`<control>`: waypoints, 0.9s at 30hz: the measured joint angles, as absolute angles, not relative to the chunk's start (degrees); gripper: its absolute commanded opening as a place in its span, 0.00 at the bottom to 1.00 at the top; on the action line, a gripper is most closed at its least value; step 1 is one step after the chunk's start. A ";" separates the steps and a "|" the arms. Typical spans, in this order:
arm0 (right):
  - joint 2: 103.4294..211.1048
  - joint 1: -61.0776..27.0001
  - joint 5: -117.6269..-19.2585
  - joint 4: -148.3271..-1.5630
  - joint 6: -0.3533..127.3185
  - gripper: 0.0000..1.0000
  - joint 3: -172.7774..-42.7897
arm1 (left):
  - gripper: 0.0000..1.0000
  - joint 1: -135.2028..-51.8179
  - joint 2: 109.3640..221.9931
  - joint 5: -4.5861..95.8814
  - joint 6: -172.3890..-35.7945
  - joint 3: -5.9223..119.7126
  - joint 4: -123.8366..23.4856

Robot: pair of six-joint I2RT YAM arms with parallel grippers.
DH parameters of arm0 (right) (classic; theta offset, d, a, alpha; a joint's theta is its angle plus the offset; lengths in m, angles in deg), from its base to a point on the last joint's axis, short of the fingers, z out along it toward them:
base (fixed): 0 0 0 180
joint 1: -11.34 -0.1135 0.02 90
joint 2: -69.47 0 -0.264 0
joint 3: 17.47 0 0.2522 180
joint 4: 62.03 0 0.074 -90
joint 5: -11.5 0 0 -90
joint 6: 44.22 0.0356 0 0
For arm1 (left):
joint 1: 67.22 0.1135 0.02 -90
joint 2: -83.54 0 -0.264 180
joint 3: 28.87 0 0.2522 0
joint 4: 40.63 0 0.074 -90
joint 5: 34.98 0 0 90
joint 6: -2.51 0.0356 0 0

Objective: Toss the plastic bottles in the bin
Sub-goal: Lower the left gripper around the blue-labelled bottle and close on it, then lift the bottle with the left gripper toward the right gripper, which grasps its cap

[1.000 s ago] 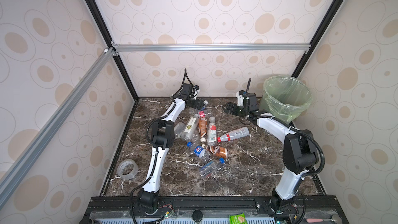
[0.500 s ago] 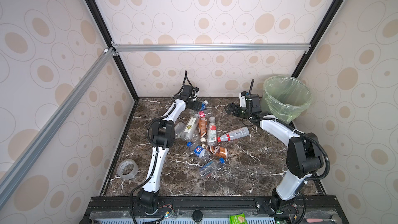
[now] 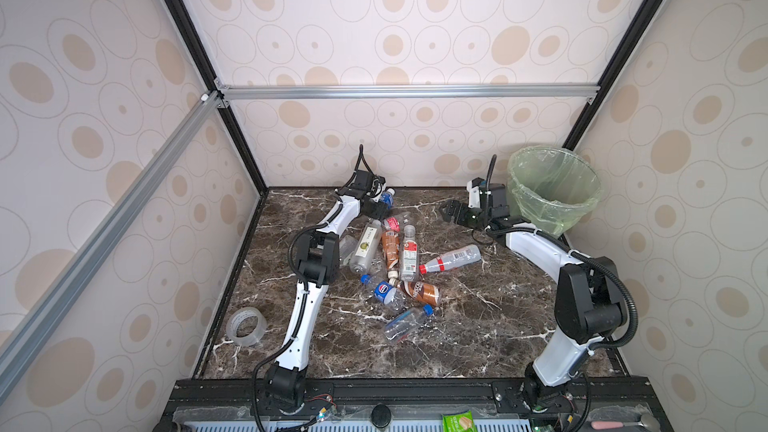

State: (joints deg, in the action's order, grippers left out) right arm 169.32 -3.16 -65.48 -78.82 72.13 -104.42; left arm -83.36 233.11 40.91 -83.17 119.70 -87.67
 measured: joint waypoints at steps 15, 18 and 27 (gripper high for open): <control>167.35 -3.16 -68.10 -79.46 73.86 0.99 -103.54 | 0.51 -83.36 231.61 38.22 -84.39 117.77 -83.52; 166.28 -3.16 -68.76 -79.87 74.73 0.99 -103.59 | 0.52 -83.36 229.35 37.26 -85.29 116.18 -81.64; 165.89 -3.16 -67.71 -81.42 80.02 0.99 -109.05 | 0.52 -85.57 219.45 34.68 -87.58 112.72 -74.95</control>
State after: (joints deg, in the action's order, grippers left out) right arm 165.89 -3.16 -67.71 -81.42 80.02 -109.05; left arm -85.57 219.45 34.68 -87.58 112.72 -74.95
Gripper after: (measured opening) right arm 0.995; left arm 0.580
